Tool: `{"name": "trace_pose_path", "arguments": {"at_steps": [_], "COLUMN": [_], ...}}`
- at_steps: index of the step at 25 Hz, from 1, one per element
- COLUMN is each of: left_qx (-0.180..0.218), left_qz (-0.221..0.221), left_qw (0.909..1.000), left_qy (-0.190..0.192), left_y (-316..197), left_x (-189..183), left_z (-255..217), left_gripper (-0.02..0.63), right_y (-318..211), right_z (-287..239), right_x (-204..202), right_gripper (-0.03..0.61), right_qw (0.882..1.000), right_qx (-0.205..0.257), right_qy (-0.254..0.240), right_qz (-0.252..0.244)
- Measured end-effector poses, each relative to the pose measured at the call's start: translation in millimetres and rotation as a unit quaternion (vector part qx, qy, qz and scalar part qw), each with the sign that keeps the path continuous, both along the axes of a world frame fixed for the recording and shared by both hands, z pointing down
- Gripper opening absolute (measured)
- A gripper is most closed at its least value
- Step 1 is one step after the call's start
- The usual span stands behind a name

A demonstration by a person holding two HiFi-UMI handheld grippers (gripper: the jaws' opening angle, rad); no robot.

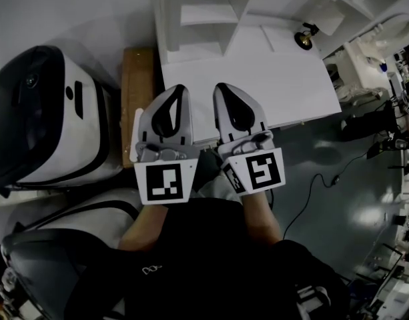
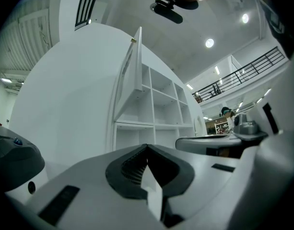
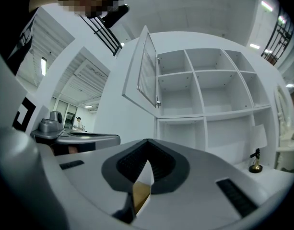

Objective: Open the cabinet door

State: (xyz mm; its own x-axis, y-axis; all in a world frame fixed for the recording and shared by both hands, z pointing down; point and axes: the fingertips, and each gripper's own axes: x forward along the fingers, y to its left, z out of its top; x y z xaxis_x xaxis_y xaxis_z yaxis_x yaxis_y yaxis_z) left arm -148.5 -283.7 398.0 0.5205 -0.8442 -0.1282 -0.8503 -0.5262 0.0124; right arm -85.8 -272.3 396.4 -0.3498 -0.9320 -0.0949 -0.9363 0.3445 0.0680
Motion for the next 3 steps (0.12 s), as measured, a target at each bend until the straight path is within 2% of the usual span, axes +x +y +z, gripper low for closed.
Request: {"name": "trace_pose_path", "arguments": {"at_steps": [3], "left_qx": [-0.003], "left_qz": [-0.001], "left_qw": [1.0000], "left_qy": [0.002], "left_y": [-1.7], "left_x": [-5.1], "left_z": [2.0], "left_gripper": [0.012], "right_y": [-2.0], "right_z": [0.5], "right_x": [-2.7], "right_gripper": [0.018], "right_qw": [1.000], "right_qx": [-0.001], "right_qy": [0.000], "right_qz": [-0.002]}}
